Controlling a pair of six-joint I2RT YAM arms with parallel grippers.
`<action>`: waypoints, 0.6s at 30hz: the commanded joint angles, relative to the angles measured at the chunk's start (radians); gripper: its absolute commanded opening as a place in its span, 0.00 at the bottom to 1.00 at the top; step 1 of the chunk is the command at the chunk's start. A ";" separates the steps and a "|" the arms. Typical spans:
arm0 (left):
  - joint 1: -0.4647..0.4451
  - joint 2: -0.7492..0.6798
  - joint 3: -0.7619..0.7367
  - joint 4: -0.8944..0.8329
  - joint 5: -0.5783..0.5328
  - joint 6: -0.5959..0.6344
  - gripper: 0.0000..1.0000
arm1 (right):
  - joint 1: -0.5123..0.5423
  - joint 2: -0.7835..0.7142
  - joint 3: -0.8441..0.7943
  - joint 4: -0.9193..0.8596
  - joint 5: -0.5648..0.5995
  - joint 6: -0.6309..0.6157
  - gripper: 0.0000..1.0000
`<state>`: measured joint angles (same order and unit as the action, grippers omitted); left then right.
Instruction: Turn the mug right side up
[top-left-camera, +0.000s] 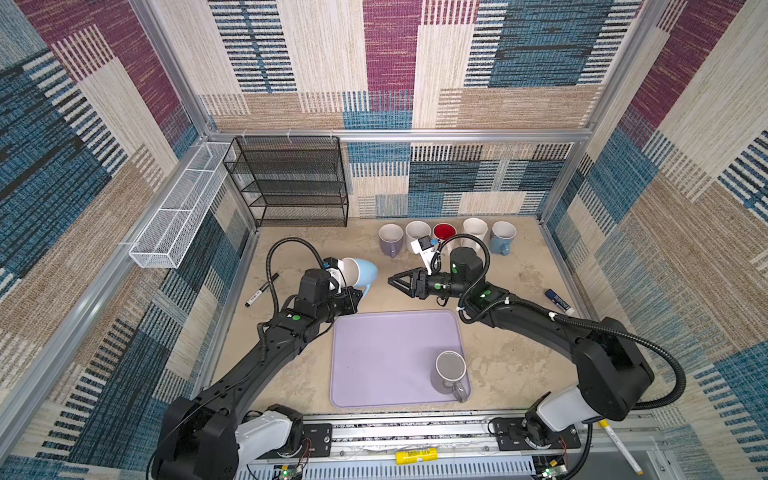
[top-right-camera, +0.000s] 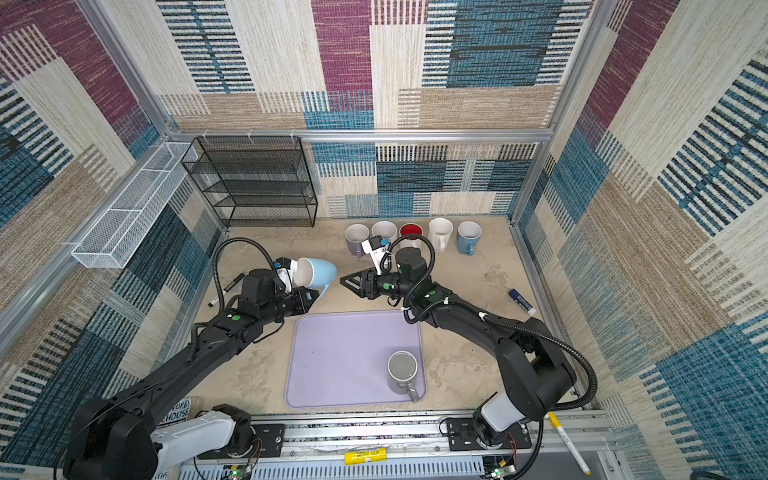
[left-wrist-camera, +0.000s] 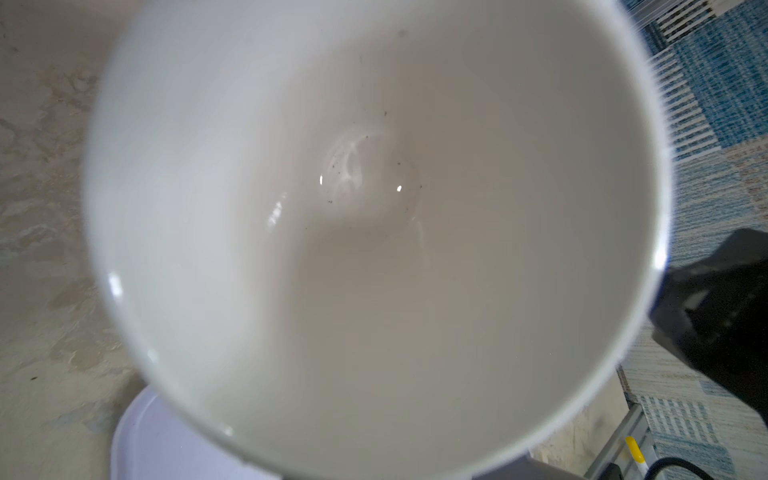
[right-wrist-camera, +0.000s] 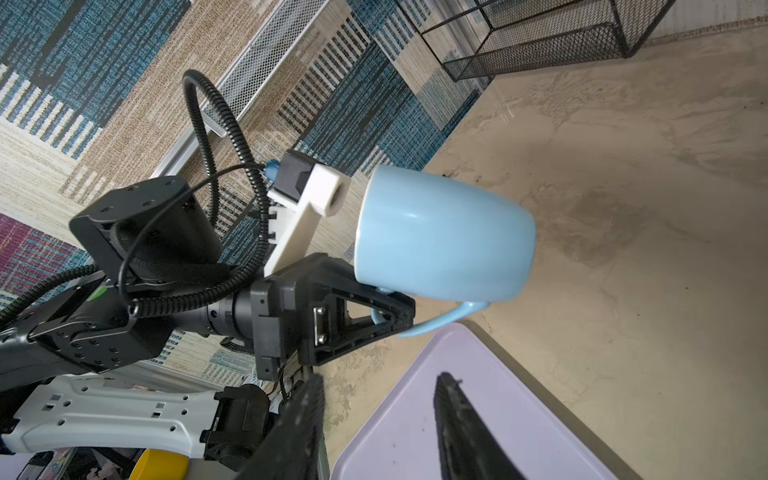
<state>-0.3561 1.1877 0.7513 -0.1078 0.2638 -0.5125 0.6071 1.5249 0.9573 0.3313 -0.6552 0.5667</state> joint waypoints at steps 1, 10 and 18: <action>0.000 0.043 0.045 0.053 -0.037 0.043 0.00 | 0.000 -0.001 -0.005 0.021 -0.013 -0.010 0.46; 0.003 0.261 0.251 -0.072 -0.077 0.096 0.00 | 0.000 -0.025 -0.033 0.026 -0.018 -0.007 0.46; 0.005 0.430 0.475 -0.239 -0.105 0.154 0.00 | 0.000 -0.073 -0.064 -0.005 0.013 -0.022 0.46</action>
<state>-0.3515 1.5902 1.1687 -0.3099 0.1810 -0.4129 0.6071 1.4685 0.8993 0.3260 -0.6609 0.5625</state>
